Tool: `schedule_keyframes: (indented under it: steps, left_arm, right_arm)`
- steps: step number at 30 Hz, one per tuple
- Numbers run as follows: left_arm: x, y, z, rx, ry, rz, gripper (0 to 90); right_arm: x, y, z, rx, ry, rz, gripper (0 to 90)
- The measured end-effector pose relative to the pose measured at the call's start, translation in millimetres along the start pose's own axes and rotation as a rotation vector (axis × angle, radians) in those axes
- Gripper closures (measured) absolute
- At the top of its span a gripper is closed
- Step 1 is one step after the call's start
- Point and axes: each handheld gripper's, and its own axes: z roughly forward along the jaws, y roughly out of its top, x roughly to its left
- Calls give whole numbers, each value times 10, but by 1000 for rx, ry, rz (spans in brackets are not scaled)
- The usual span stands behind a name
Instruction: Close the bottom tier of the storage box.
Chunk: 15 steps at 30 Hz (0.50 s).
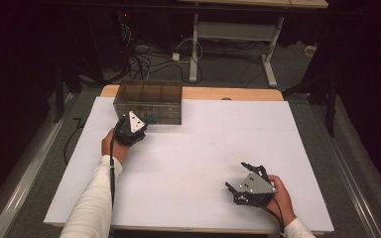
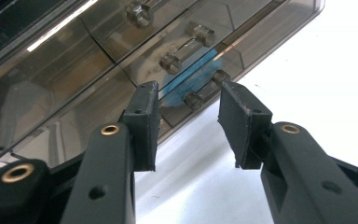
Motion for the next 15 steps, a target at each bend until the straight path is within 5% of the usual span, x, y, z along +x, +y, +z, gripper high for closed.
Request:
schedule_keyframes:
  steps: [4, 10, 15]
  left_arm:
    - [-27, 11, -25, -11, -2, -3, 441]
    - [-54, 16, -17, -19, 17, -25, 242]
    - [-72, 42, -58, -48, -2, -26, 238]
  right_arm:
    - [-2, 0, 0, 2, 1, -4, 199]
    - [1, 0, -1, 0, 0, -5, 199]
    - [-6, -2, -1, -2, -2, -3, 194]
